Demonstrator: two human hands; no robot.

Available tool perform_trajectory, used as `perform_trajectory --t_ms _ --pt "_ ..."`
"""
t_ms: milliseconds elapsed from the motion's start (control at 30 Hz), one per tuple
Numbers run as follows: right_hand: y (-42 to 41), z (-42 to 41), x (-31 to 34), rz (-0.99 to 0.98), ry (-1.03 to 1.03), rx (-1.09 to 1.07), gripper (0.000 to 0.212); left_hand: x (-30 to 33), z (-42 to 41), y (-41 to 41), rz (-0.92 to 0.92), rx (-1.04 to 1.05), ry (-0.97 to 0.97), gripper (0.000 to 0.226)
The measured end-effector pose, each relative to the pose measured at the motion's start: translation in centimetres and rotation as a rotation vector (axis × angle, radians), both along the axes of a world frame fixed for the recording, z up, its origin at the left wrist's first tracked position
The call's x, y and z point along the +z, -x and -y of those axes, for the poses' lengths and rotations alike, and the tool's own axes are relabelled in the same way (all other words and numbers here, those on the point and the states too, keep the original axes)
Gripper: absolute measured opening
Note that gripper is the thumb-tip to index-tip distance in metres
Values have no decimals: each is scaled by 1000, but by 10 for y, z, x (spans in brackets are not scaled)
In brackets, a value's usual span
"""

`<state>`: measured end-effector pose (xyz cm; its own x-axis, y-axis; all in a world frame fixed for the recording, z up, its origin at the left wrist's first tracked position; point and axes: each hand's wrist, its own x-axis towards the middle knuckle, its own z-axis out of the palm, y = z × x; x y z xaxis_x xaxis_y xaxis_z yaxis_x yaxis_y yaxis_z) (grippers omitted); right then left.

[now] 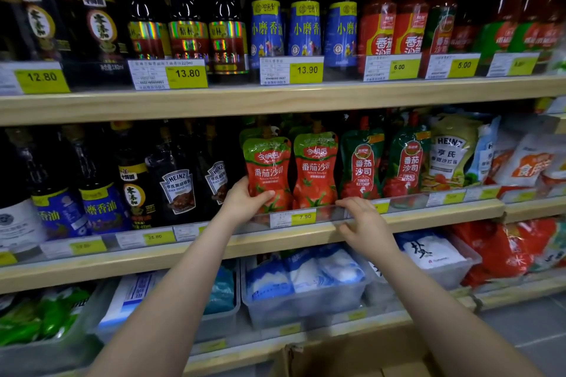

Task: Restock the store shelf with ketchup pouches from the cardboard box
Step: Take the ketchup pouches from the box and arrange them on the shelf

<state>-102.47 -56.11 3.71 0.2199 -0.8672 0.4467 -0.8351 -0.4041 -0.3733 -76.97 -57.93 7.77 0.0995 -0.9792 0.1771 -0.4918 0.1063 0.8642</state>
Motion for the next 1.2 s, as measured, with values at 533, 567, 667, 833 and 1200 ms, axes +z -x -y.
perform_trajectory --t_ms 533,567,667,833,1200 --pt "1 2 -1 28 -10 23 43 -3 -9 57 203 458 37 68" --pt "1 2 -1 20 4 9 43 -3 -7 56 197 453 43 67" --pt "-1 2 -3 -7 59 -29 42 -4 -2 52 193 456 50 66" --pt "0 5 -3 -41 96 -54 39 -5 8 44 198 452 47 58" --pt "0 5 -6 -39 121 -61 38 -4 32 37 142 430 23 62"
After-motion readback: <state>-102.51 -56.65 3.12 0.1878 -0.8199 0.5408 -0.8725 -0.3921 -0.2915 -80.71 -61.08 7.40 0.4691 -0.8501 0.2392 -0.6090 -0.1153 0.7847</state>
